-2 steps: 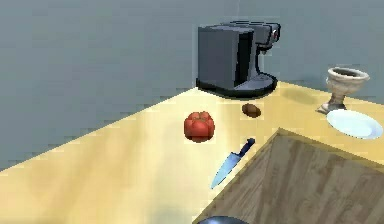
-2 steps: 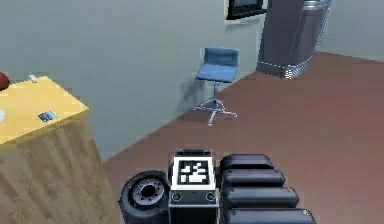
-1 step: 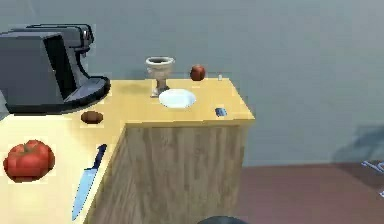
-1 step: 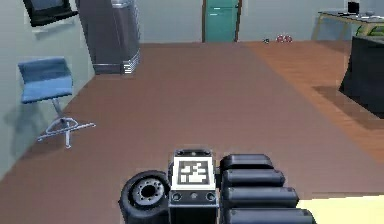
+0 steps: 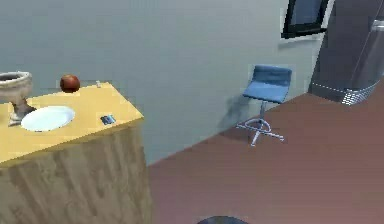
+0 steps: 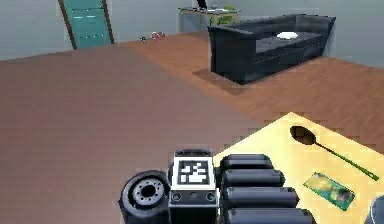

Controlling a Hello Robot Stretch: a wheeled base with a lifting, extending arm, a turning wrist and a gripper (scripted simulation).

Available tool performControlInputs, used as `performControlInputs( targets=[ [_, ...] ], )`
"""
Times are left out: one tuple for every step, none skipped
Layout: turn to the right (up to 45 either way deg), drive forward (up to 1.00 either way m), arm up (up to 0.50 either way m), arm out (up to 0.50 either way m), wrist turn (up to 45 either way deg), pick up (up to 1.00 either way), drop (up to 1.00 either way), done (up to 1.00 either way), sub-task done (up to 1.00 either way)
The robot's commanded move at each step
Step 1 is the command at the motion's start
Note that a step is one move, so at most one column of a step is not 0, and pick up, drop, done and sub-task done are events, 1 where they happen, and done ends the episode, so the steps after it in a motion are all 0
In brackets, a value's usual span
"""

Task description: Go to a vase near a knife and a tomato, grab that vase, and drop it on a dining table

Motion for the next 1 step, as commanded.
performControlInputs(
  targets=[
    [0.0,0.25,0.00,0.00,0.0,0.00,0.00,0.00,0.00]
  ],
)
